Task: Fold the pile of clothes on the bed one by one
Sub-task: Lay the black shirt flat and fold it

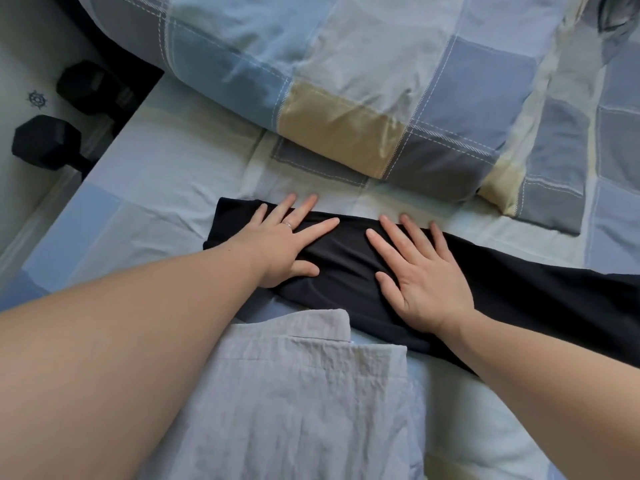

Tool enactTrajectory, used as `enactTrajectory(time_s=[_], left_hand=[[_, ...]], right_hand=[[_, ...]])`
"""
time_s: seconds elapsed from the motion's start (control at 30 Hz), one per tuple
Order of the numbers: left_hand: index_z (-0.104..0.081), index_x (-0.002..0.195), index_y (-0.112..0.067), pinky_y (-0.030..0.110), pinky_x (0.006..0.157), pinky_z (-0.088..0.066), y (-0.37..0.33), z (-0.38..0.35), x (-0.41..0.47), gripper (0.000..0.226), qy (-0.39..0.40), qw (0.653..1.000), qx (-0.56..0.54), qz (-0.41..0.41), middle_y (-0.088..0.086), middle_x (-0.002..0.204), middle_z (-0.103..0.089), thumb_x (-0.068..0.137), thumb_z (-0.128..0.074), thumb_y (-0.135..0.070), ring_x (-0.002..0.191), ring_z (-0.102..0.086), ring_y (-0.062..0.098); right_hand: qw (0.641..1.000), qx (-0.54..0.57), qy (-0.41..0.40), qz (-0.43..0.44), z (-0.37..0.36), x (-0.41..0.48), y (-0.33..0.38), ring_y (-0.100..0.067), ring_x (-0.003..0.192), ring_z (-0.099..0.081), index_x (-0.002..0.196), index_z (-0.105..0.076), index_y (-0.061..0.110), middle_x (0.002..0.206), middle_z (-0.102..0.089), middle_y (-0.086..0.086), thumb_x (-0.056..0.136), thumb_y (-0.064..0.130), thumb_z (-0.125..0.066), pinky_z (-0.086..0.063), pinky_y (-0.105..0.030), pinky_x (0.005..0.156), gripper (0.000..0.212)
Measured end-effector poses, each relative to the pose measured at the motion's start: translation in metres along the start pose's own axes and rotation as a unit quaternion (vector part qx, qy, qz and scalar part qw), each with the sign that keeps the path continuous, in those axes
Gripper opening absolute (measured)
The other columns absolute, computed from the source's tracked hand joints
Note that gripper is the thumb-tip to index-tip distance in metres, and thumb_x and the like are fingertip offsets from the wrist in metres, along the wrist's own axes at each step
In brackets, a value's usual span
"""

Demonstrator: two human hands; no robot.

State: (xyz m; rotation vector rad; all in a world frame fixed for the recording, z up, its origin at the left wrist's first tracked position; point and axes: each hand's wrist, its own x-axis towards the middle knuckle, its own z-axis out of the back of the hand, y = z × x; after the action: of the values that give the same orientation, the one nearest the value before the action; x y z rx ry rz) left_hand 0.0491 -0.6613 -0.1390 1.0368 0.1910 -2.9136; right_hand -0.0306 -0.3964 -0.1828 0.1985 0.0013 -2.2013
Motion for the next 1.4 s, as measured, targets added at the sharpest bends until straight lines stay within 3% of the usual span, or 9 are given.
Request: enactTrajectory(time_s=[0.13, 0.27, 0.43, 0.8, 1.0, 1.07, 1.13, 1.2, 1.4], left_hand=[[0.021, 0.149, -0.055, 0.054, 0.124, 0.001, -0.017, 0.019, -0.004, 0.085, 0.040, 0.998, 0.027, 0.044, -0.005, 0.162, 0.033, 0.099, -0.047, -0.060, 0.152, 0.024, 0.025], [-0.005, 0.157, -0.051, 0.054, 0.124, -0.006, -0.047, 0.069, -0.014, 0.080, 0.099, 0.988, 0.057, 0.107, -0.001, 0.169, 0.013, 0.095, -0.054, -0.062, 0.155, 0.013, 0.029], [-0.020, 0.157, -0.044, 0.049, 0.123, -0.013, -0.125, 0.105, -0.026, 0.066, 0.107, 0.989, 0.059, 0.081, -0.003, 0.169, -0.013, 0.099, -0.045, -0.061, 0.156, -0.007, 0.026], [-0.013, 0.160, -0.039, 0.048, 0.124, -0.011, -0.367, 0.027, -0.024, 0.065, 0.071, 0.996, -0.021, -0.058, -0.003, 0.170, 0.005, 0.103, -0.042, -0.050, 0.156, 0.006, 0.025], [-0.007, 0.161, -0.037, 0.048, 0.125, -0.010, -0.467, -0.019, -0.025, 0.068, 0.009, 0.997, 0.010, -0.070, 0.004, 0.169, 0.012, 0.103, -0.039, -0.054, 0.155, 0.006, 0.029], [-0.005, 0.161, -0.036, 0.048, 0.125, -0.010, -0.501, -0.027, -0.026, 0.069, -0.012, 0.997, 0.017, -0.073, 0.004, 0.169, 0.013, 0.103, -0.037, -0.054, 0.155, 0.007, 0.029], [-0.004, 0.161, -0.036, 0.047, 0.125, -0.009, -0.534, -0.037, -0.028, 0.069, -0.029, 0.996, 0.024, -0.082, 0.003, 0.169, 0.014, 0.103, -0.036, -0.054, 0.155, 0.007, 0.028], [-0.002, 0.161, -0.036, 0.047, 0.125, -0.009, -0.564, -0.049, -0.032, 0.069, -0.034, 0.995, 0.037, -0.090, 0.003, 0.168, 0.015, 0.103, -0.035, -0.055, 0.155, 0.008, 0.028], [0.009, 0.160, -0.033, 0.048, 0.124, -0.010, -0.627, -0.098, -0.050, 0.074, -0.040, 0.993, 0.080, -0.072, 0.004, 0.168, 0.017, 0.103, -0.033, -0.056, 0.155, 0.009, 0.029]], right_hand=[[0.999, 0.002, 0.031, -0.008, 0.002, 0.000, 0.002, -0.026, 0.155, -0.015, 0.160, -0.022, 0.033, 0.168, -0.016, 0.004, 0.101, 0.053, -0.024, -0.007, -0.055, 0.124, 0.063], [0.994, 0.057, 0.093, -0.001, 0.022, 0.009, 0.000, -0.017, 0.155, 0.011, 0.160, 0.000, 0.040, 0.169, 0.008, 0.011, 0.100, 0.062, -0.023, 0.010, -0.048, 0.124, 0.068], [0.999, 0.022, 0.042, -0.013, 0.049, -0.076, -0.050, -0.020, 0.156, 0.006, 0.161, -0.011, 0.036, 0.169, -0.001, 0.008, 0.101, 0.054, -0.030, 0.008, -0.047, 0.125, 0.065], [0.939, 0.021, 0.163, -0.301, 0.006, -0.321, -0.208, -0.028, 0.155, 0.007, 0.159, 0.011, 0.036, 0.169, 0.013, 0.002, 0.096, 0.067, -0.010, -0.002, -0.052, 0.124, 0.074], [0.855, 0.062, 0.208, -0.471, 0.014, -0.431, -0.295, -0.030, 0.155, 0.003, 0.161, 0.005, 0.031, 0.170, 0.008, -0.002, 0.098, 0.069, -0.015, -0.005, -0.055, 0.123, 0.077], [0.893, 0.028, 0.146, -0.424, 0.021, -0.453, -0.297, -0.033, 0.154, 0.000, 0.162, 0.002, 0.027, 0.170, 0.005, -0.006, 0.100, 0.064, -0.020, -0.008, -0.054, 0.123, 0.075], [0.958, 0.013, 0.074, -0.278, 0.023, -0.472, -0.286, -0.034, 0.154, -0.007, 0.162, -0.006, 0.026, 0.170, -0.002, -0.006, 0.102, 0.056, -0.030, -0.013, -0.052, 0.122, 0.071], [0.983, 0.025, 0.087, -0.163, 0.014, -0.497, -0.277, -0.032, 0.155, -0.008, 0.162, -0.012, 0.029, 0.170, -0.004, -0.003, 0.101, 0.056, -0.033, -0.013, -0.052, 0.122, 0.069], [0.942, 0.009, 0.162, -0.295, -0.027, -0.594, -0.328, -0.027, 0.156, 0.000, 0.161, 0.001, 0.036, 0.170, 0.007, 0.000, 0.097, 0.065, -0.017, -0.009, -0.050, 0.123, 0.072]])
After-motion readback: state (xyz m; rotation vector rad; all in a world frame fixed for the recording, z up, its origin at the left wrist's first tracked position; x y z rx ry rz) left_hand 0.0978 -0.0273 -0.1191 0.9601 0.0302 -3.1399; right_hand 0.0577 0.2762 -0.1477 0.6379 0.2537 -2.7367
